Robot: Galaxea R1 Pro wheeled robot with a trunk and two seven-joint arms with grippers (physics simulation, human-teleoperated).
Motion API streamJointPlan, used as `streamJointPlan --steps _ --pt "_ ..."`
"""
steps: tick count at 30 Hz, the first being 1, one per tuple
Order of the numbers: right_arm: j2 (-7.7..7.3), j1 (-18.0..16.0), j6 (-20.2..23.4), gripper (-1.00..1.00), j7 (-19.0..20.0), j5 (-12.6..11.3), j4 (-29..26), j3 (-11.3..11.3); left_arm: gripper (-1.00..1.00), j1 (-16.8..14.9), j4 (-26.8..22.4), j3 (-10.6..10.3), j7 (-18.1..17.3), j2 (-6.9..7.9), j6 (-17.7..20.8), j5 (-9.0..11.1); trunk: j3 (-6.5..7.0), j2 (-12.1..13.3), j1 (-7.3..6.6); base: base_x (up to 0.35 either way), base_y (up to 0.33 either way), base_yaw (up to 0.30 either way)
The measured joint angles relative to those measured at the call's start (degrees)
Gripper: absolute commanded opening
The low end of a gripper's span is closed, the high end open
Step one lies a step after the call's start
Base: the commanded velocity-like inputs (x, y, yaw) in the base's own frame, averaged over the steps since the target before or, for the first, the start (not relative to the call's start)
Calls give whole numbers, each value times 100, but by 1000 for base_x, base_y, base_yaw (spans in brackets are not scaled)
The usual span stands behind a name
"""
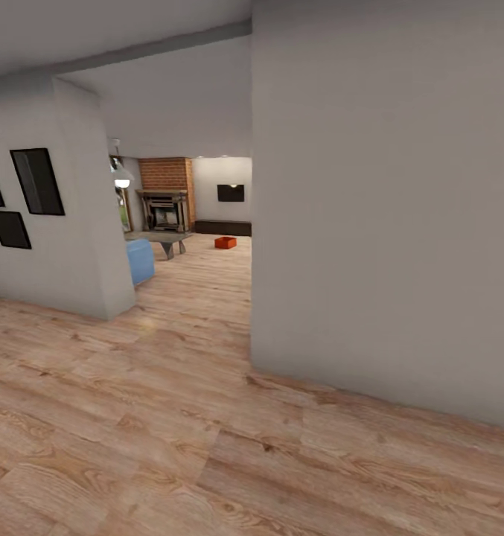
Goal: Move the two storage containers from the living room to the garage. In the garage, place one container on the floor and stack the other container on top of it (either order is fine).
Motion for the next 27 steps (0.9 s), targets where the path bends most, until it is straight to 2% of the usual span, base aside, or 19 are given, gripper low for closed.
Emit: streamJointPlan --steps 27 --pt "-4 0 -8 100 0 0 -1 3 100 0 0 0 0 0 -11 0 0 0 0 322 0 267"
